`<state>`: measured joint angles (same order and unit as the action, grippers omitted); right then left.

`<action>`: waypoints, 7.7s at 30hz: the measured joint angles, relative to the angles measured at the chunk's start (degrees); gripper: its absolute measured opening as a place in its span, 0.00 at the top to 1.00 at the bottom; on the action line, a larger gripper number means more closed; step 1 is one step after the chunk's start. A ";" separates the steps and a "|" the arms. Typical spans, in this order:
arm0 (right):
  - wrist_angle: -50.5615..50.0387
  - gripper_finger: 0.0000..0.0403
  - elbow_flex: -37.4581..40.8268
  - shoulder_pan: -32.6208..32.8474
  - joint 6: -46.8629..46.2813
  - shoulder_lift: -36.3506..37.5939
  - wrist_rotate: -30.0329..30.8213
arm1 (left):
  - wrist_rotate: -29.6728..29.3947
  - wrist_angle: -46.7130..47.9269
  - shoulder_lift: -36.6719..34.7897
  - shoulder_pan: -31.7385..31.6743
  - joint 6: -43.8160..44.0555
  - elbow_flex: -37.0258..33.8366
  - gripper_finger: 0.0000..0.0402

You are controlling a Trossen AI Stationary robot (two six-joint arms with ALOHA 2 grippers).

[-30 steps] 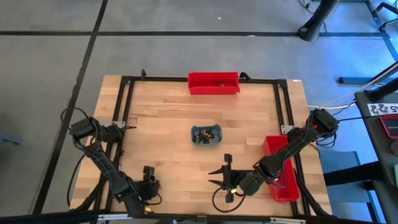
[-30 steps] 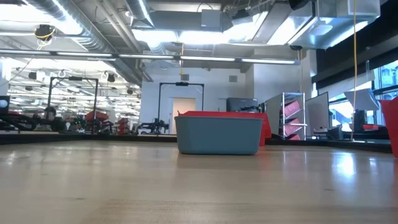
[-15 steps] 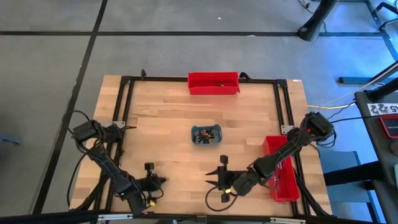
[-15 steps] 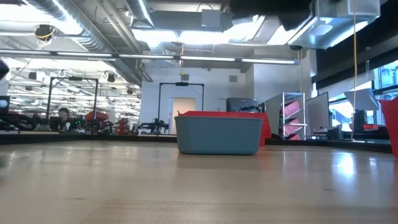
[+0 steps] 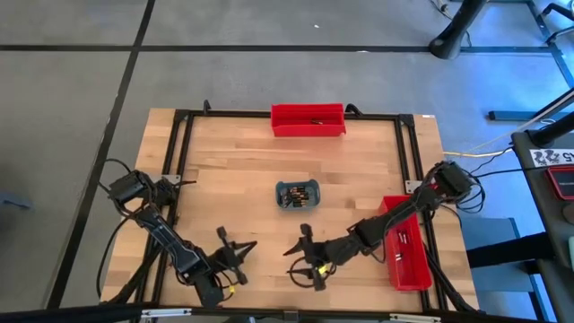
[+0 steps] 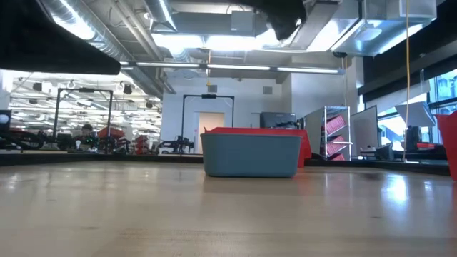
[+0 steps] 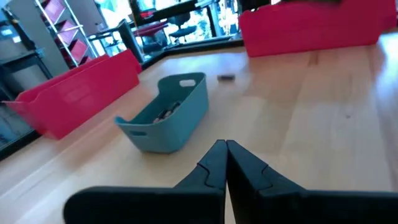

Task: Sort batteries
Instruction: Put the black battery into the blue bin

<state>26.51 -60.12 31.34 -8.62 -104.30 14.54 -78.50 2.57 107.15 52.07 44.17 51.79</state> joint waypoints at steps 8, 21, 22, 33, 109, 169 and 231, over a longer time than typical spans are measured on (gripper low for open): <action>-26.90 0.47 0.02 3.10 -8.53 10.23 11.05 | 4.04 -1.86 -0.07 0.00 0.71 0.04 1.00; -36.03 0.52 0.02 10.83 -14.06 13.06 18.29 | 4.44 -1.94 -0.22 -0.05 3.41 1.33 1.00; -35.89 0.52 0.02 10.83 -14.06 13.06 18.83 | 4.46 -1.86 -0.22 -0.22 1.00 2.65 1.00; -35.64 0.52 0.02 10.15 -13.84 13.06 20.01 | 26.91 10.27 -0.33 0.10 -34.24 28.16 0.99; -35.17 0.52 0.07 6.12 -9.29 12.99 14.17 | 56.14 33.00 12.71 9.76 25.69 37.06 1.00; -35.52 0.52 0.07 6.13 -12.45 12.99 12.88 | 33.71 21.10 -28.28 -14.58 45.77 -32.72 0.62; 20.81 0.52 -12.31 -0.71 9.86 -9.41 8.80 | 36.59 -64.71 -14.69 -8.42 -50.30 -7.76 0.94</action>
<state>47.32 -72.42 30.63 1.24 -113.71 23.33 -41.91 -62.14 92.47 43.65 -6.13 44.03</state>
